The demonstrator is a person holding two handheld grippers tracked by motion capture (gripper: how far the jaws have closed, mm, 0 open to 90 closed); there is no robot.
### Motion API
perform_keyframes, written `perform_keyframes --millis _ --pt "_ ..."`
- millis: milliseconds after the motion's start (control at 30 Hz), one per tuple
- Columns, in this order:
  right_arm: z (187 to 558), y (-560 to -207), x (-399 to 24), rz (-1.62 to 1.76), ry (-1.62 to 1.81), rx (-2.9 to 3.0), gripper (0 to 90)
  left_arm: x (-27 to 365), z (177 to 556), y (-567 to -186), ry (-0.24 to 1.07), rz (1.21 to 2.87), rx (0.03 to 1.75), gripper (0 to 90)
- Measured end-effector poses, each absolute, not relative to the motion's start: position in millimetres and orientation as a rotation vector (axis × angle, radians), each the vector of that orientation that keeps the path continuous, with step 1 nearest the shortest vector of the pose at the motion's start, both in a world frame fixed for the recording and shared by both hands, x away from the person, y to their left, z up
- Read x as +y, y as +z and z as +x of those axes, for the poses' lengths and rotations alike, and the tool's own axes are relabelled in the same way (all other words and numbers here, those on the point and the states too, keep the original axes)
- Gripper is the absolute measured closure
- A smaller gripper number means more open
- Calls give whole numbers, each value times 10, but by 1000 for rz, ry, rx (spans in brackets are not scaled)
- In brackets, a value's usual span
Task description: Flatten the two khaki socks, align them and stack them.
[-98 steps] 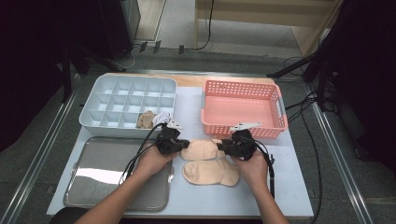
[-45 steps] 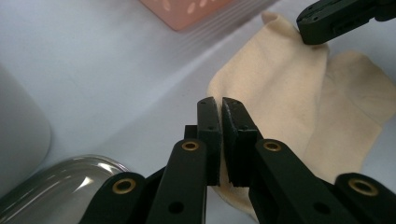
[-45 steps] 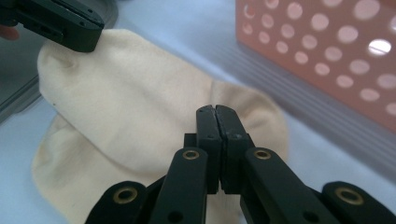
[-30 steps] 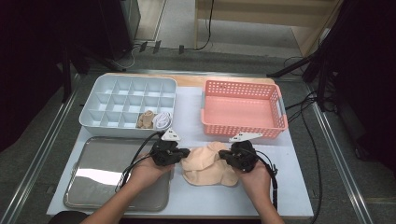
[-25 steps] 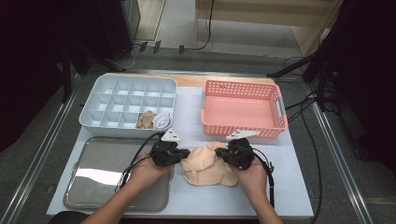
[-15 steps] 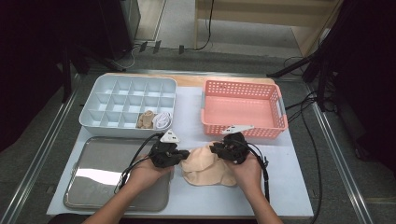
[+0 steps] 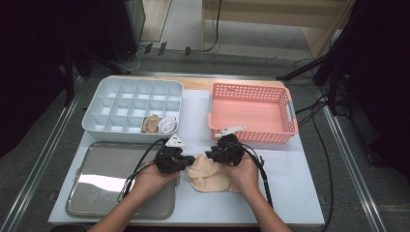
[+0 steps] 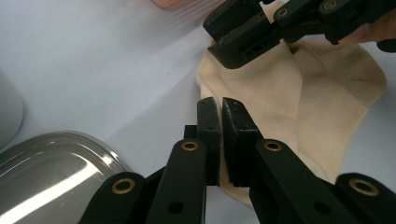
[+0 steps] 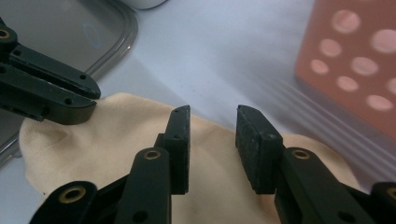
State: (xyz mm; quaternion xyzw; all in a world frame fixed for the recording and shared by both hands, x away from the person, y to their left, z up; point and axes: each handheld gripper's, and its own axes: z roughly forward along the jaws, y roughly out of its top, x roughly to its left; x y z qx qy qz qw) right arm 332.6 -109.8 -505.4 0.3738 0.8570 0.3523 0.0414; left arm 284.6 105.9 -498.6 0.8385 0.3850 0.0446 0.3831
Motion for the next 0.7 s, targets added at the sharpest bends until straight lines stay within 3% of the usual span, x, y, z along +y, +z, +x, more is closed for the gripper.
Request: perform_keyframes --millis 233,367,600,633,700 --pt "3339 -5132 -1013 1096 1069 2621 580 1066 2858 -4999 113 2144 988 869" --pt "3312 -5148 -976 1053 1044 2614 584 1080 2871 -5007 114 2141 997 867" --pt "3260 -5142 -946 1037 966 2579 733 1118 2895 -5014 106 2134 1019 863" --pt "3257 -5134 -954 1062 964 2591 826 1120 2897 -5016 105 2136 1019 863" --pt "3258 -5132 -963 1072 968 2605 866 1122 2900 -5022 104 2139 1021 863"
